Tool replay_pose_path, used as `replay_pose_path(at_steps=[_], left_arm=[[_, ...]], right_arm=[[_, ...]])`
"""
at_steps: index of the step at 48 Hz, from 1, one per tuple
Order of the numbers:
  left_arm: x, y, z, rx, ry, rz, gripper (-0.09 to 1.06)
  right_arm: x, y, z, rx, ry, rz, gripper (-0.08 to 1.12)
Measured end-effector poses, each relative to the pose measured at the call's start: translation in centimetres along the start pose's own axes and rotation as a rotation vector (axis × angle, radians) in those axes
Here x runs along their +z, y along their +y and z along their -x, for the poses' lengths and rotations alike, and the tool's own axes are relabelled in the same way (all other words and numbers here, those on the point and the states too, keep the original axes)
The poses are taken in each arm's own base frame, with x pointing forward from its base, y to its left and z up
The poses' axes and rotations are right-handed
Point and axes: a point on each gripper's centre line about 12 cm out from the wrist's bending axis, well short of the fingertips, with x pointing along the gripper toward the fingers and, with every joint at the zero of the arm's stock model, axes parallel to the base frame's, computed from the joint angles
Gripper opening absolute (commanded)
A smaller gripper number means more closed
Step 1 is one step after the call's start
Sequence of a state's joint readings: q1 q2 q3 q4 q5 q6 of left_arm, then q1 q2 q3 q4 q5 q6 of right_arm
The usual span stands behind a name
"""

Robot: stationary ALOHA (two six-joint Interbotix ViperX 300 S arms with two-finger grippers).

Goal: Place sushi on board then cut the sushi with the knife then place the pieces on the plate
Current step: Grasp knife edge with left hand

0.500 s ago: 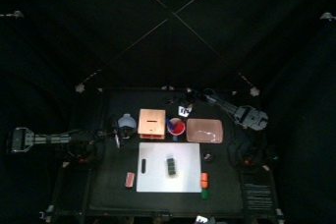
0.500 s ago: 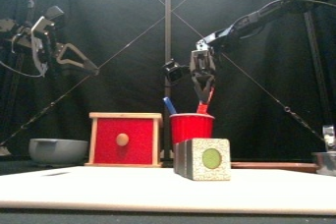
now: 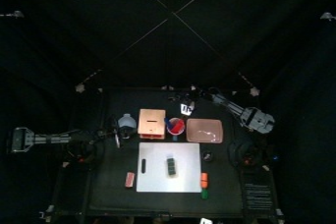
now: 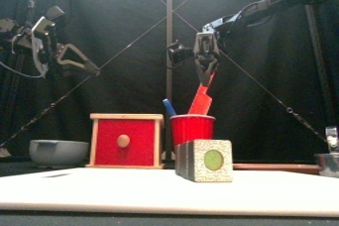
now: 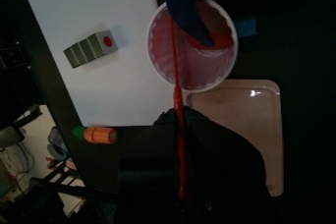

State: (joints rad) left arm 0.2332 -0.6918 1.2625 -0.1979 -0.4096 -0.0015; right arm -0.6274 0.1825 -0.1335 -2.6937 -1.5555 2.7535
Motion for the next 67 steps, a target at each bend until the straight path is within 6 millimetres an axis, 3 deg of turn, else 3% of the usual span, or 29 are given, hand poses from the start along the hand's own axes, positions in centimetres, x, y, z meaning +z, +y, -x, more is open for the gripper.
replay_pose_path(at_steps=[27,43,53,59,67], left_arm=[[0.1,0.0,0.0,-0.001,-0.003,-0.001,-0.02],[1.2,-0.2,0.6,-0.01,-0.057,0.003,-0.02],[1.9,-0.3,1.1,-0.018,-0.09,0.007,-0.02],[2.3,-0.4,1.1,-0.02,-0.1,0.006,-0.02],[3.1,-0.6,1.0,-0.029,-0.12,0.0,-0.02]], right_arm=[[-2.2,3.4,5.1,-0.056,-0.106,0.062,0.34],[-5.8,6.6,8.5,-0.09,-0.201,0.105,0.34],[-8.7,9.3,10.2,-0.09,-0.366,0.136,0.34],[-10.2,10.7,9.6,-0.074,-0.452,0.159,0.34],[-10.7,12.2,5.8,-0.055,-0.493,0.202,0.34]])
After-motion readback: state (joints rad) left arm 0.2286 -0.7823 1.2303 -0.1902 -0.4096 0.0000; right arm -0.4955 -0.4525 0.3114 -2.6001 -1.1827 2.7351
